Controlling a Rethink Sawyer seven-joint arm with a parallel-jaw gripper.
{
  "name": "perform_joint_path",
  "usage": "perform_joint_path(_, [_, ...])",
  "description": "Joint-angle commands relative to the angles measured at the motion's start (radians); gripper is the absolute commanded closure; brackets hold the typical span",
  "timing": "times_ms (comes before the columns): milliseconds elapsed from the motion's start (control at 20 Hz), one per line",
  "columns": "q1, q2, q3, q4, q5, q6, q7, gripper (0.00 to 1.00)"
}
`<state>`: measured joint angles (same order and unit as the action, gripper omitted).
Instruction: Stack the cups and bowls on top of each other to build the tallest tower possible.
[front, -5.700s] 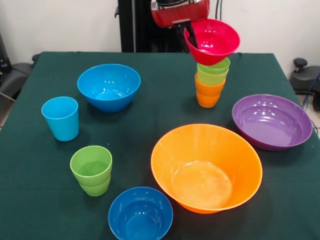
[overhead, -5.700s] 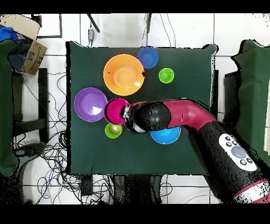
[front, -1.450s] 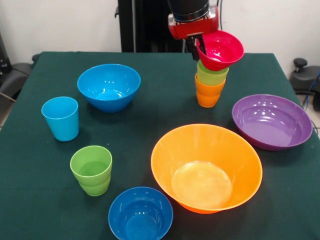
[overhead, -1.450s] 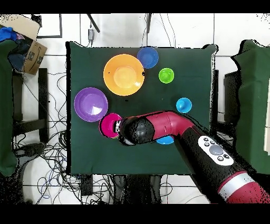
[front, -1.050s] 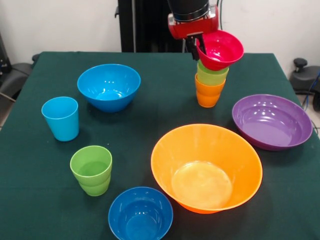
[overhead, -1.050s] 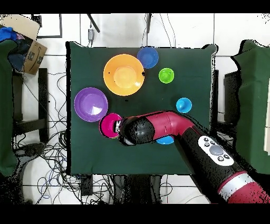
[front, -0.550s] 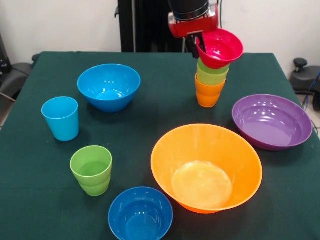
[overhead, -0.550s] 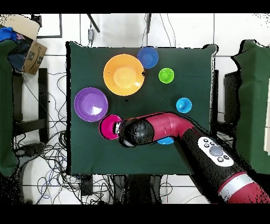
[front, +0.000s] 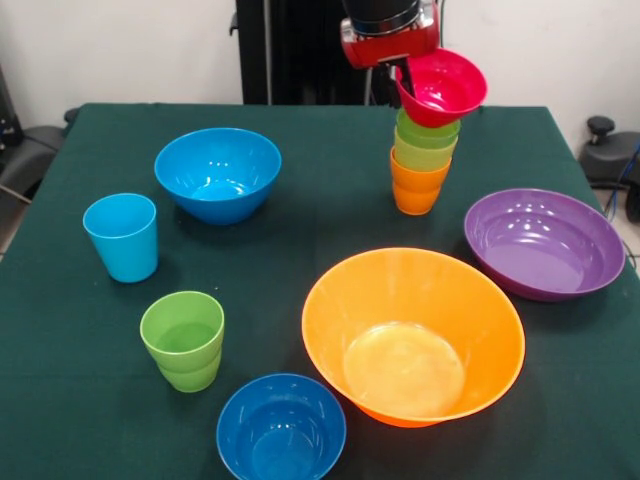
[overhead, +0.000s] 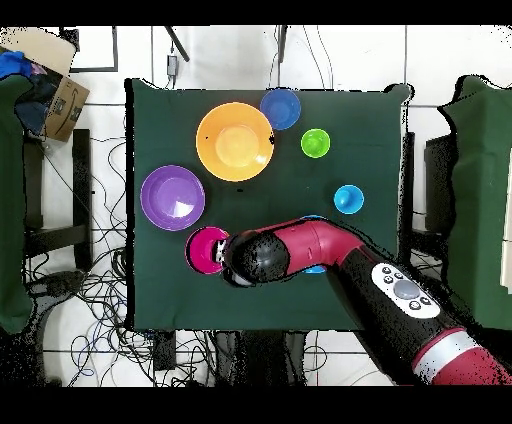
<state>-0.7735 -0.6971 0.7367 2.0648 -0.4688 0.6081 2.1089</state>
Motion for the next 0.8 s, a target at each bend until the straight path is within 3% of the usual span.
perform_joint_path(50, [0.016, 0.003, -0.03, 0.072, -0.027, -0.084, 0.027, 1.0])
perform_joint_path(800, [-0.006, 0.04, -0.028, 0.1, -0.034, -0.164, 0.013, 1.0])
